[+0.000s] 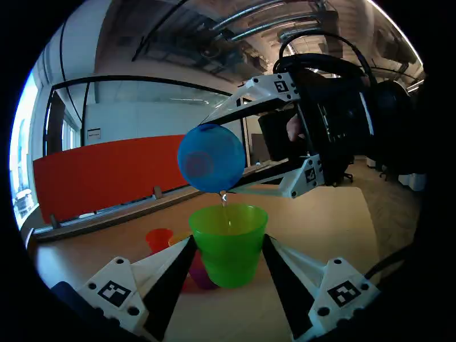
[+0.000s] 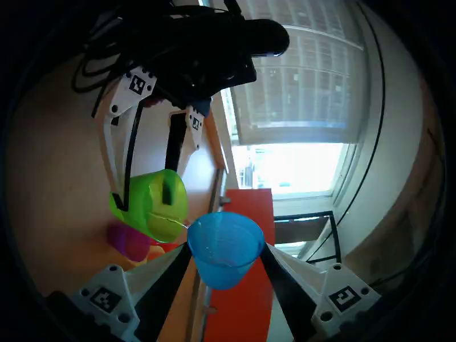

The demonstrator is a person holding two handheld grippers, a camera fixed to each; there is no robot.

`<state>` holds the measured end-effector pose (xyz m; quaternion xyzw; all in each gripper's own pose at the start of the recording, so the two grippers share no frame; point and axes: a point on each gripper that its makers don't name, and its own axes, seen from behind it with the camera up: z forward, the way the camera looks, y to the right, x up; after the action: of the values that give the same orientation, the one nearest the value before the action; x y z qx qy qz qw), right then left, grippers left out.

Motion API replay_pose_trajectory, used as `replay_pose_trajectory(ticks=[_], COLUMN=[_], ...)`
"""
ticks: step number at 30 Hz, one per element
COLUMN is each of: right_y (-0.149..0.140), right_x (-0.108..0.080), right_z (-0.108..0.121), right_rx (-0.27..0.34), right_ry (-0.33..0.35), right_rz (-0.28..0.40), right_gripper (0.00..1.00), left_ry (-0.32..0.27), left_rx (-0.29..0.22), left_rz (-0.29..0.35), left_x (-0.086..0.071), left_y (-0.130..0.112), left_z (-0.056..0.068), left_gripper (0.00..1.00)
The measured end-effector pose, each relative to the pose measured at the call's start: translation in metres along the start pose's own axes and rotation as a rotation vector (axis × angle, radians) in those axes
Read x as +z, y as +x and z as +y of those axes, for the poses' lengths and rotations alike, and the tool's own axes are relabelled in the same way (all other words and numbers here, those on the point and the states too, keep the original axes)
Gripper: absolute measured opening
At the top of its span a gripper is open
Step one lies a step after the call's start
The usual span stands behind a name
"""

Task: Pour water

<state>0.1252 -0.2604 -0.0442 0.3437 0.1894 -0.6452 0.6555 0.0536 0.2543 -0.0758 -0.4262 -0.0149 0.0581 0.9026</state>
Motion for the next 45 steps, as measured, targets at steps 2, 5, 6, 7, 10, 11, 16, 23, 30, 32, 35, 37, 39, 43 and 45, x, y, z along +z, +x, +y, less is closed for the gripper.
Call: replay_pose_trajectory(ticks=[2, 5, 6, 7, 10, 11, 16, 23, 30, 32, 35, 37, 39, 43, 45], right_y=[-0.001, -0.001, 0.000, 0.000, 0.000, 0.001, 0.000, 0.002, 0.005, 0.006, 0.007, 0.008, 0.009, 0.010, 0.011], right_x=[0.000, -0.001, -0.001, -0.001, -0.002, -0.003, -0.004, -0.005, -0.006, -0.007, -0.007, -0.007, -0.006, -0.006, -0.005], right_z=[-0.001, -0.001, 0.000, 0.000, 0.000, 0.000, 0.000, 0.000, -0.002, -0.002, -0.002, -0.001, -0.001, -0.002, -0.003], right_rx=[-0.007, -0.012, -0.013, -0.014, -0.018, -0.019, -0.037, -0.046, -0.074, -0.076, -0.079, -0.083, -0.087, -0.100, -0.105], right_ry=[0.000, -0.001, -0.002, -0.002, -0.003, -0.004, -0.004, -0.008, -0.006, -0.006, -0.008, -0.009, -0.009, -0.009, -0.010], right_rz=[-0.004, -0.006, -0.006, -0.006, -0.007, -0.007, -0.014, -0.014, -0.016, -0.015, -0.013, -0.013, -0.013, -0.013, -0.013], right_gripper=[0.90, 0.90, 0.90, 0.90, 0.90, 0.90, 0.91, 0.90, 0.90, 0.90, 0.90, 0.90, 0.91, 0.90, 0.90], left_ry=[0.000, 0.000, 0.000, 0.000, 0.000, 0.001, 0.001, -0.001, -0.003, -0.003, -0.003, -0.003, -0.002, -0.001, -0.001], left_rx=[0.000, -0.001, -0.001, -0.001, 0.000, 0.000, 0.000, 0.002, 0.001, 0.001, 0.001, 0.001, 0.001, 0.000, 0.000], left_rz=[-0.001, -0.001, -0.001, -0.001, -0.001, -0.001, 0.001, 0.000, 0.001, 0.001, 0.000, -0.001, -0.001, -0.001, -0.001], left_x=[0.000, 0.000, 0.000, 0.000, 0.000, 0.000, 0.000, -0.001, 0.000, 0.000, 0.000, 0.000, 0.000, 0.000, 0.001], left_y=[0.000, -0.001, -0.001, -0.001, 0.000, 0.000, 0.001, 0.000, 0.000, 0.000, 0.000, 0.000, 0.000, 0.000, 0.000], left_z=[0.000, 0.000, 0.000, 0.000, 0.000, 0.000, 0.001, 0.003, 0.003, 0.003, 0.003, 0.003, 0.003, 0.003, 0.003], left_gripper=[0.83, 0.83, 0.83, 0.83, 0.83, 0.83, 0.83, 0.83, 0.83, 0.83, 0.83, 0.83, 0.83, 0.83, 0.83])
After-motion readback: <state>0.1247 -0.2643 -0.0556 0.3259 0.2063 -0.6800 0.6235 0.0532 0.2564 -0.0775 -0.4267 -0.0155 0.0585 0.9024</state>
